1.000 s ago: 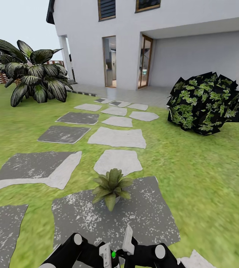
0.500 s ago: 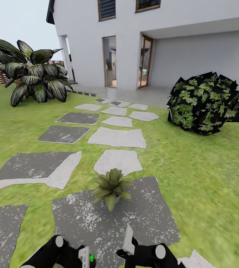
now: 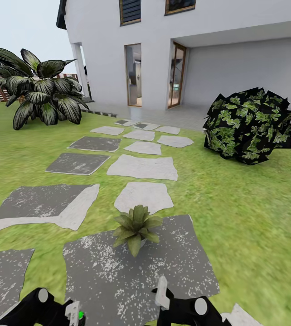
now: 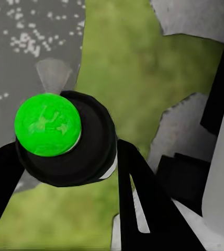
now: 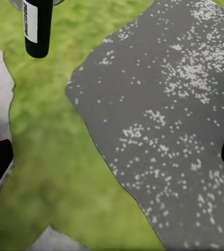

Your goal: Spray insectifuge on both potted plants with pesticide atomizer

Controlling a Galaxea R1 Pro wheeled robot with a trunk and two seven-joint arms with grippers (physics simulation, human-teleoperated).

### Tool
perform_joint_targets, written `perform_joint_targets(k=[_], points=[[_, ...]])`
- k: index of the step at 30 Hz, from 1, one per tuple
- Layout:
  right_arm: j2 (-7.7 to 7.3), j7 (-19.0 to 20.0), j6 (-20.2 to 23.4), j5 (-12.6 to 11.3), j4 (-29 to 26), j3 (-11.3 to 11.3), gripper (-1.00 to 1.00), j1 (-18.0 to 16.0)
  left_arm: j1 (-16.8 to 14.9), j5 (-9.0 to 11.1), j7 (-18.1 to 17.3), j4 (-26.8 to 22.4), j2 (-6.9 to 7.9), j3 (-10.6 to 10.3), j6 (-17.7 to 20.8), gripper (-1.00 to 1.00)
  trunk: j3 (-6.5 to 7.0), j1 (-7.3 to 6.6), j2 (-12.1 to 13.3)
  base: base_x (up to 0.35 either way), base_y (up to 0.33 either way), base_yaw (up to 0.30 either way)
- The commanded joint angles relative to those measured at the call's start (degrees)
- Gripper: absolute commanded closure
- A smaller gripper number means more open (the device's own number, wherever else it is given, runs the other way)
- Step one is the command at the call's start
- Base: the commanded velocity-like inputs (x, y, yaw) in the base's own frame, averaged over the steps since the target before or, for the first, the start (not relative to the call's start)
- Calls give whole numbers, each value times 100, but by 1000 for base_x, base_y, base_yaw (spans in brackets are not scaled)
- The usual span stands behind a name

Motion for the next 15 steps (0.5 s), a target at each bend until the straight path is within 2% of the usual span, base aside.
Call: perform_joint_targets(k=[1,3,5,7,10,11,12,14,15], points=[[-6,1,-43,60,-5,-10,-100,-2,-2,-24,12,-7,9,-3,-46,100,-5,-1,-2,0,0,0],[-38,-20,-49,57,-2,-56,-100,-2,-2,-4,62,-7,9,29,25,100,-5,-1,-2,0,0,0],[-151,-163,-57,42,4,-349,-100,-2,-2,14,269,-7,-14,171,241,100,-5,-1,-2,0,0,0],[-243,-444,-60,30,153,-917,-100,-2,-2,26,614,12,-43,353,543,100,-5,-1,-2,0,0,0],[-280,-839,-70,29,700,-1735,-100,-2,-2,82,970,24,-76,468,952,100,-5,-1,-2,0,0,0],[-291,-1017,-73,31,891,-1977,-100,-2,-2,149,1039,23,-98,485,1116,100,-5,-1,-2,0,0,0],[-315,-1329,-82,32,1144,-2275,-100,0,-3,306,1109,21,-145,495,1357,100,-5,-1,-2,0,0,0],[-364,-1786,-121,26,1428,-2535,-100,4,-9,551,1156,17,-197,492,1654,100,-5,-1,-2,0,0,0],[-389,-2205,-189,17,1662,-2636,-100,10,-19,747,1174,14,-224,487,1920,100,-5,-1,-2,0,0,0]])
